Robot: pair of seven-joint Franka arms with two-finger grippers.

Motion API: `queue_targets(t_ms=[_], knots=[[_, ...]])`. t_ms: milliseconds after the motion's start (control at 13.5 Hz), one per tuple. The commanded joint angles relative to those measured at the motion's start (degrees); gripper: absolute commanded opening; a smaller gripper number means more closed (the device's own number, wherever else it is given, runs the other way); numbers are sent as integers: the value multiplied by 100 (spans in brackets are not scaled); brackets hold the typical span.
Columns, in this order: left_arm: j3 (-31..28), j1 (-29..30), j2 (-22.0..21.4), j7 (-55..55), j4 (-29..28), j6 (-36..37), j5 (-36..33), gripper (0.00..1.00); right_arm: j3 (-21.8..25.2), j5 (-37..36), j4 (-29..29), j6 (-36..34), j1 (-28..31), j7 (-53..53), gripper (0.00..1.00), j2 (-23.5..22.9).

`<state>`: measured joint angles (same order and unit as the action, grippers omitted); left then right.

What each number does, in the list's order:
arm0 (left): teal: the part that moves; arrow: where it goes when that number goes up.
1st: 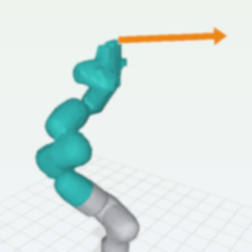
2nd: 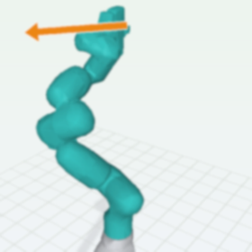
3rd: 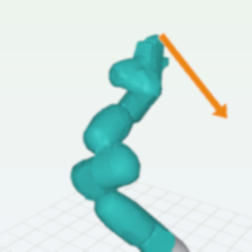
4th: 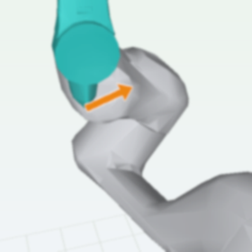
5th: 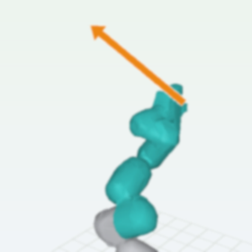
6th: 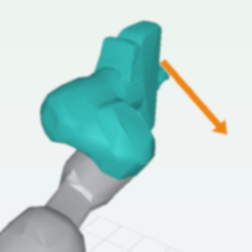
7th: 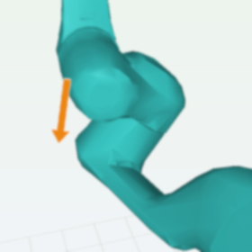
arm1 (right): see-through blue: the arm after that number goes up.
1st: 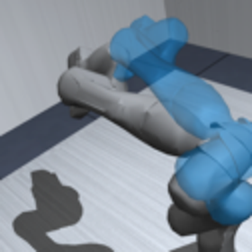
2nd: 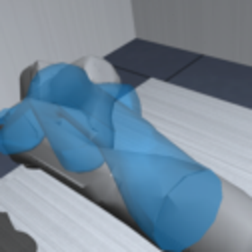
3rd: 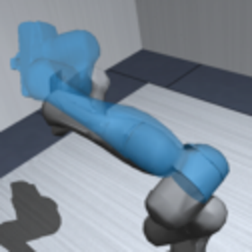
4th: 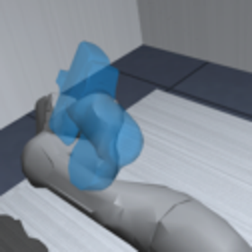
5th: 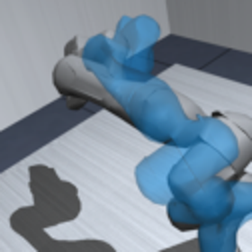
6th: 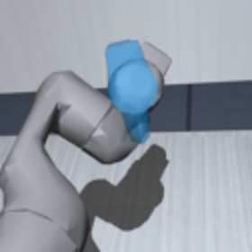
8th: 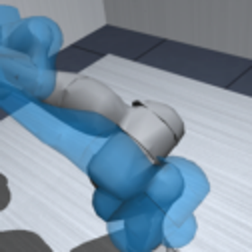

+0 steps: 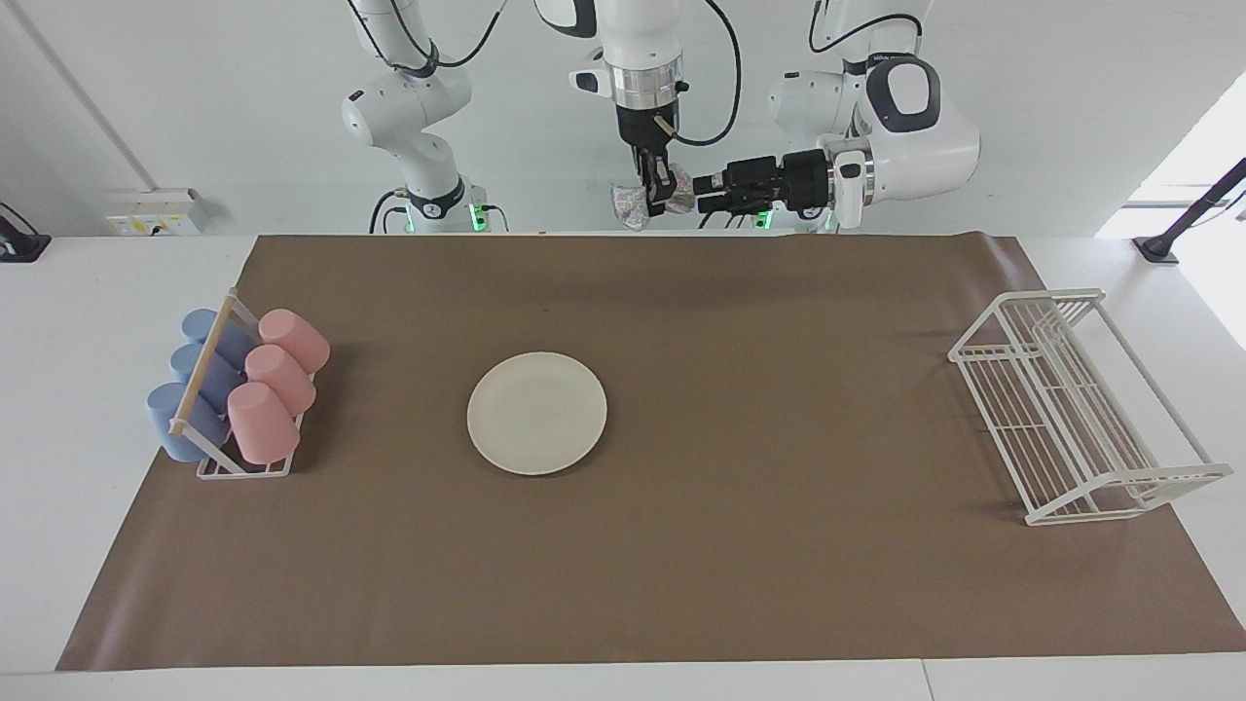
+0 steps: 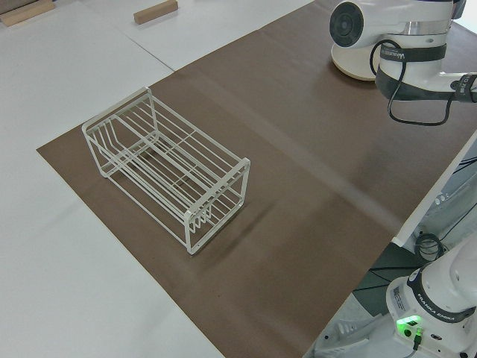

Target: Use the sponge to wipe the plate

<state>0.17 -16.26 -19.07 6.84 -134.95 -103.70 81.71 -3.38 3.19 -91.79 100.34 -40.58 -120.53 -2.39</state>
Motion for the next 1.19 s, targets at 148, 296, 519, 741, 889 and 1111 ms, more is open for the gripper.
queue_targets(t_ms=[148, 296, 519, 741, 889, 1111], knots=[[-35, -220, -202, 449, -155, -273, 81, 0, -40, -117, 100, -5, 59, -6, 0, -60], [-35, -228, -246, 511, -163, -300, 81, 0, -40, -117, 91, -14, 59, 3, 0, -51], [-44, -211, -263, 669, -163, -282, 73, 0, -31, -117, 91, -23, 68, 38, 40, -34], [-52, -193, -281, 678, -163, -265, 64, 0, -22, -266, 56, -5, 130, 370, 100, 19], [-61, -167, -281, 687, -155, -256, 64, 0, -22, -284, -23, -5, 121, 626, 100, 45], [-70, -149, -272, 739, -155, -317, 29, 0, 57, -223, -23, -22, 409, 2018, 100, 107]])
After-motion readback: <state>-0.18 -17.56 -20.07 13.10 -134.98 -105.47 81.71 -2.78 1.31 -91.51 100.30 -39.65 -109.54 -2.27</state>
